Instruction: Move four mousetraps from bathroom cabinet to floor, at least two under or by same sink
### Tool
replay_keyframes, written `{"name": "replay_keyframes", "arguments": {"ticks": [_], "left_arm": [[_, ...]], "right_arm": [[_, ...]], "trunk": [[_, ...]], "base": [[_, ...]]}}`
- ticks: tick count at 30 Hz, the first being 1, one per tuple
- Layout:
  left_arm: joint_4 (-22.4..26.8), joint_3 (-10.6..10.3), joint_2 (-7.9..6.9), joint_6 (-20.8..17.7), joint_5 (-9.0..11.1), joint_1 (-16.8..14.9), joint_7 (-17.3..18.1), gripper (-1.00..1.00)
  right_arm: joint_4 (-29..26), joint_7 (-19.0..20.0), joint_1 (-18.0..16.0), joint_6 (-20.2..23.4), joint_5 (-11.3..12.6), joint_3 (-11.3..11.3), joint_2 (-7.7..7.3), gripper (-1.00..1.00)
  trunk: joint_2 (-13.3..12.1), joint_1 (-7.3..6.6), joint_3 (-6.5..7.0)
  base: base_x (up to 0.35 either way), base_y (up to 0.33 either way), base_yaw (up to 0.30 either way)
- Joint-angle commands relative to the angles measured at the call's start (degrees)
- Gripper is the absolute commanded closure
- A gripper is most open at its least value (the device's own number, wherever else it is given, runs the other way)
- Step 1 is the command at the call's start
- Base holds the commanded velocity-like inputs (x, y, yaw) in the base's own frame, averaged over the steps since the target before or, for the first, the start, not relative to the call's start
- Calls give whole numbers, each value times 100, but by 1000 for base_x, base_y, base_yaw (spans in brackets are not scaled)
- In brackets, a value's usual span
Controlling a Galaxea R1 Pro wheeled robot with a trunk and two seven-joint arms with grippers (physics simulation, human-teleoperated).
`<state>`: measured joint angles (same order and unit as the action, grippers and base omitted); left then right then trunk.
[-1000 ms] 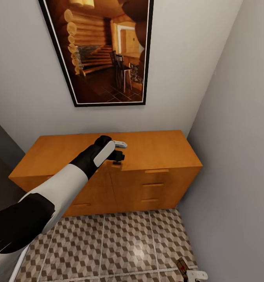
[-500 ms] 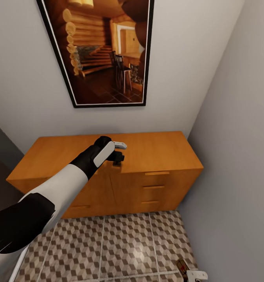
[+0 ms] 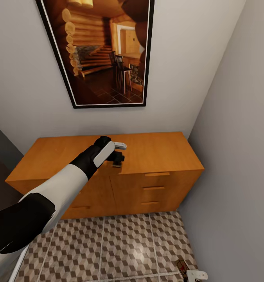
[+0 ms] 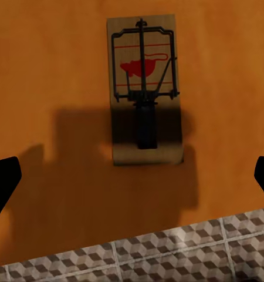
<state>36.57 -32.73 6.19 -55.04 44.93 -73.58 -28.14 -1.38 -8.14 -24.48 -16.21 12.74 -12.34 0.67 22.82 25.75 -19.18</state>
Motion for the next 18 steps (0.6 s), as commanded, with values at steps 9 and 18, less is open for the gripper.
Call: {"name": "replay_keyframes", "arguments": {"ticks": [9, 18], "left_arm": [[-18, -16, -2, -7, 83, -7, -36, -100], [-28, -14, -1, 176, 94, -7, -33, -100]], "right_arm": [[6, -3, -4, -22, 62, -49, 2, 100], [6, -3, -4, -22, 62, -49, 0, 100]], "trunk": [[10, 3, -10], [10, 3, -10]], "base": [[0, 0, 0], [0, 0, 0]]}}
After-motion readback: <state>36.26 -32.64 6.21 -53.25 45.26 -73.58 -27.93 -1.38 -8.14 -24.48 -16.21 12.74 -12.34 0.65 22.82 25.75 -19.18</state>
